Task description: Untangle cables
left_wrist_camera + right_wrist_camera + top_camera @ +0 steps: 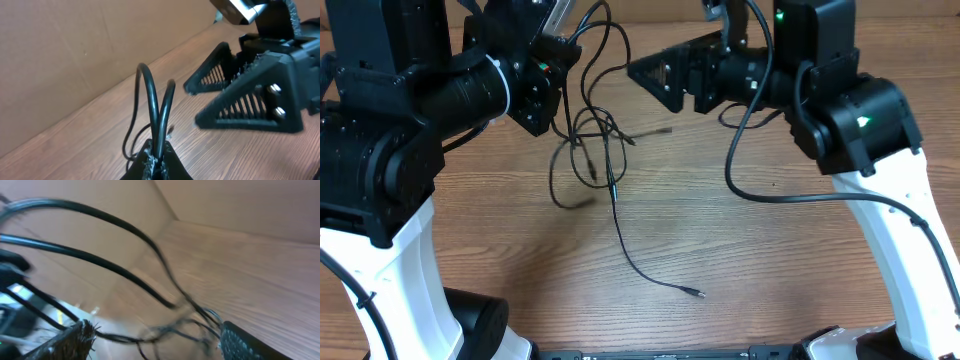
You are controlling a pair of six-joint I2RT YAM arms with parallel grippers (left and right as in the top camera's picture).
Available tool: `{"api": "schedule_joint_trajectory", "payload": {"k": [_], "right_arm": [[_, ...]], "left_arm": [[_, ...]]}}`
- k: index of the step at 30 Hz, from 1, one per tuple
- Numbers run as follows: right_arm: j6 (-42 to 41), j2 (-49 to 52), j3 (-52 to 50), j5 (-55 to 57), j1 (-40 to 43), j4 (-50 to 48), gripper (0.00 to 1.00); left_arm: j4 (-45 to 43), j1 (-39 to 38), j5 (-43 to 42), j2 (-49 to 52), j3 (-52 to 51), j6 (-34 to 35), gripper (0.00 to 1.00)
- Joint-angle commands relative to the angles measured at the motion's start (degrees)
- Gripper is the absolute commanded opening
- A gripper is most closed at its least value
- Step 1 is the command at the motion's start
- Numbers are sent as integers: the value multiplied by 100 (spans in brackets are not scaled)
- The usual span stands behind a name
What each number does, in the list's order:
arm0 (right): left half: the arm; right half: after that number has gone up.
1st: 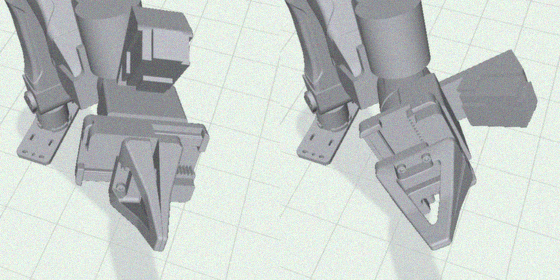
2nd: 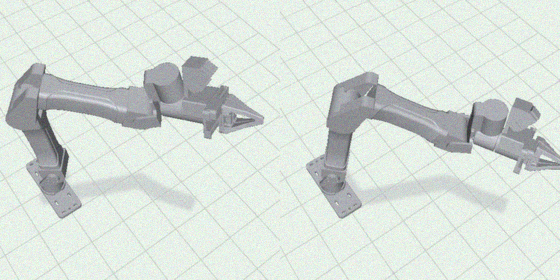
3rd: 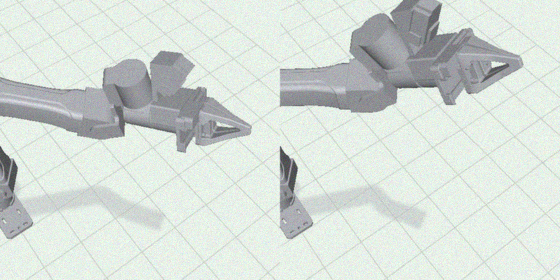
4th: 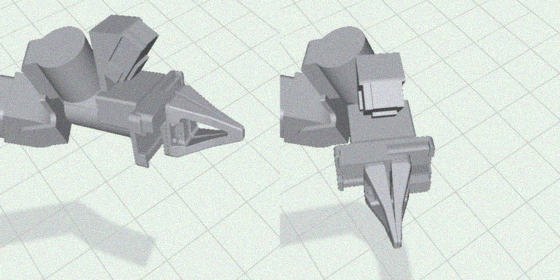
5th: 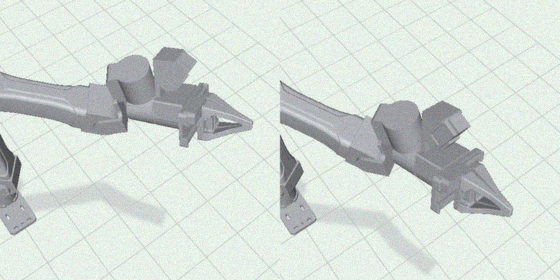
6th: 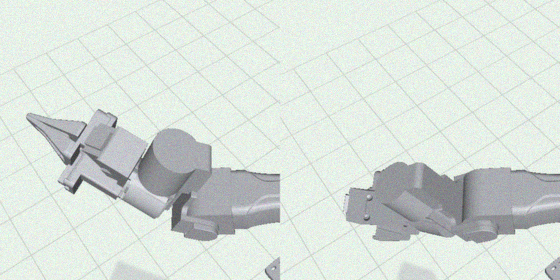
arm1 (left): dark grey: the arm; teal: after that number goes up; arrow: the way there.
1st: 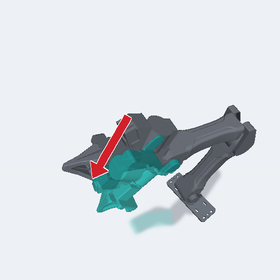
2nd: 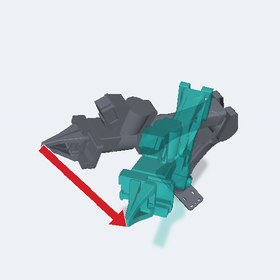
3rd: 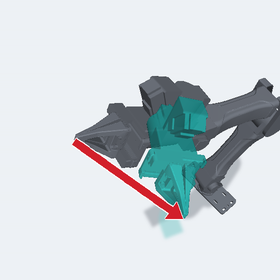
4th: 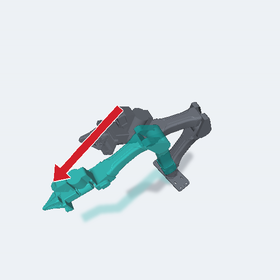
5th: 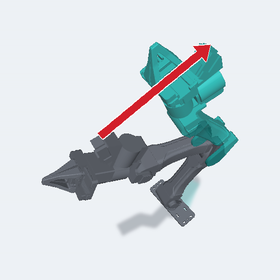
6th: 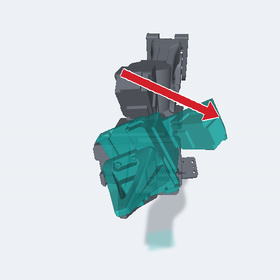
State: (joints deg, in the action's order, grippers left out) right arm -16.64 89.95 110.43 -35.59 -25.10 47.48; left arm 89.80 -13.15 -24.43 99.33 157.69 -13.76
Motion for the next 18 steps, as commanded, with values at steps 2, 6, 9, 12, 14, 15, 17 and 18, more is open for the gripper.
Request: {"api": "schedule_joint_trajectory", "payload": {"k": [2,6,9,12,14,15,17,18], "right_arm": [[-264,-11,20,199,-385,-205,82],[109,-11,20,505,-566,-216,80],[267,-11,20,645,-586,-208,75],[470,9,20,669,-586,-197,47],[479,31,20,669,-586,-199,51],[479,52,20,669,-586,-199,55],[483,76,20,695,-586,-203,62],[516,96,20,761,-586,-212,63]], "left_arm": [[-26,-4,-114,-72,107,-81,4],[17,-4,-114,-74,105,-81,4],[35,-4,-116,-72,105,-76,4],[50,-4,-116,-74,105,-26,4],[68,-4,-116,-74,105,7,4],[85,-4,-116,-74,105,4,4],[118,-7,-116,-74,105,4,4],[138,-4,-116,-74,105,4,4]]}}
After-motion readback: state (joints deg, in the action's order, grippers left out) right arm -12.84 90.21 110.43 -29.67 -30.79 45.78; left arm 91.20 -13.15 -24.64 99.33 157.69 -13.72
